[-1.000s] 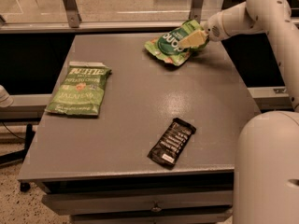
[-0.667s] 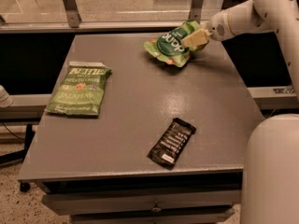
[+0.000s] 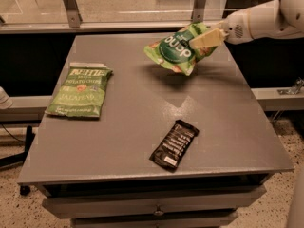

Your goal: Move green rice chip bag near green jalapeno chip bag

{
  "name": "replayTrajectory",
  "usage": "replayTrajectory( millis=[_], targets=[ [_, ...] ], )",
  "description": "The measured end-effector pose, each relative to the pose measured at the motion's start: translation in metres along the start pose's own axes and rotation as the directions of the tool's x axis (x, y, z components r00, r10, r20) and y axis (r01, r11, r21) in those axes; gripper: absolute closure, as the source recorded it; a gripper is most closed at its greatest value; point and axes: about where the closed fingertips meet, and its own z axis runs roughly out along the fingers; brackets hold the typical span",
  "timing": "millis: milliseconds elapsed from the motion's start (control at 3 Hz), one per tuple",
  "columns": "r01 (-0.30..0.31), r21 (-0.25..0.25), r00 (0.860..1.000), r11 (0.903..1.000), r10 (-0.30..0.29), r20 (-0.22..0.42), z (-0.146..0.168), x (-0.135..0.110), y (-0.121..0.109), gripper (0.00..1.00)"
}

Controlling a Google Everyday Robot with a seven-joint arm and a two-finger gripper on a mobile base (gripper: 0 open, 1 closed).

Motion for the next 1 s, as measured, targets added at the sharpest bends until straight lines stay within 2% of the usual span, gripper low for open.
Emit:
replayTrajectory(
  millis=[333, 667, 1000],
  targets=[
    [-0.06, -0.004, 0.996, 0.9982, 0.06, 0.063, -0.009, -0.004, 0.027, 1.0],
    [-0.109, 0.011, 0.987, 0.994, 0.107, 0.118, 0.004, -0.022, 0.054, 1.0],
    [-0.15, 0.021, 0.977, 0.9884, 0.145, 0.157, 0.024, -0.042, 0.071, 1.0]
  ],
)
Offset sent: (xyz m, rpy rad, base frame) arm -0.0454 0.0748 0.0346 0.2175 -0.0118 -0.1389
